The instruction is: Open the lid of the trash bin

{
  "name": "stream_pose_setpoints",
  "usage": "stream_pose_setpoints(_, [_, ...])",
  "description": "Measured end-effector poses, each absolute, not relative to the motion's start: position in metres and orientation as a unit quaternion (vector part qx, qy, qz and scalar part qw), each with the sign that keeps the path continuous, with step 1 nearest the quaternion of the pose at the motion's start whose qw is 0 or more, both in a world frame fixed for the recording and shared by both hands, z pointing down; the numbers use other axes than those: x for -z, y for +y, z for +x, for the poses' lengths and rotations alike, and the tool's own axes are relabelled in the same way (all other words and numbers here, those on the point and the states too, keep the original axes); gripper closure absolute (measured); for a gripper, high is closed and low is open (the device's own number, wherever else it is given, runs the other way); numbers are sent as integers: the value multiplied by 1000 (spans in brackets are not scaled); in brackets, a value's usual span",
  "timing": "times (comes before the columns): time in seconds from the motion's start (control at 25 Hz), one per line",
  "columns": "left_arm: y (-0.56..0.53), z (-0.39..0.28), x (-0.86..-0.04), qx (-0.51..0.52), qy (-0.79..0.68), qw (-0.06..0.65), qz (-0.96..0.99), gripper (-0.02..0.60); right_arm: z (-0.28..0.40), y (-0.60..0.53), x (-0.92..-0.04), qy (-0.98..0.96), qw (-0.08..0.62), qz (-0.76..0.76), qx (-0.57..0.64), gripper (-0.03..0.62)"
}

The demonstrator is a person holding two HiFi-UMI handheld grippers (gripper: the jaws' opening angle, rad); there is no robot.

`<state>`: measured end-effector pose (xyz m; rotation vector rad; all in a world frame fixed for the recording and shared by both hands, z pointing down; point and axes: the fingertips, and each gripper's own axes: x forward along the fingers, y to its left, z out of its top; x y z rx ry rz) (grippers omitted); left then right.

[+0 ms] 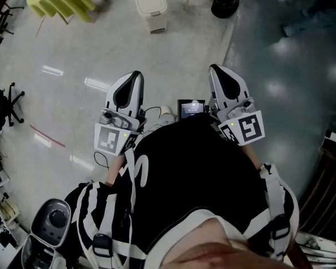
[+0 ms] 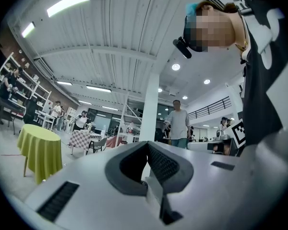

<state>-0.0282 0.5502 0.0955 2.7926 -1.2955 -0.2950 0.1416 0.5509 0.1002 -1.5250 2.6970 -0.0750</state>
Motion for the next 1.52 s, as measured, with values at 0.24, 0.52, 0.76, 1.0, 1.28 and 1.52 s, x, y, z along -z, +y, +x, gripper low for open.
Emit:
stream_pose_setpoints(0.24, [549,-49,-95,95,-414,19,905,574,124,551,-94,863,36,-503,17,585])
stream_pose_setpoints(0.52, [545,-56,-100,102,-398,11,912,573,120,553,-93,853,54,-518,6,585])
stream_pose_setpoints(0.76, [549,-65,-101,106,-404,14,908,574,116,559,-98,852,52,-521,6,585])
stream_pose_setpoints(1.0, [545,-56,-94,95,-398,2,912,574,125,556,-83,846,60,-530,1,585])
stream_pose_setpoints(1.28, [537,-60,-101,94,-401,9,911,573,126,551,-88,843,59,-535,4,585])
stream_pose_setpoints(1.52, [492,-62,-102,92,-411,9,907,574,122,501,-89,849,58,-525,4,585])
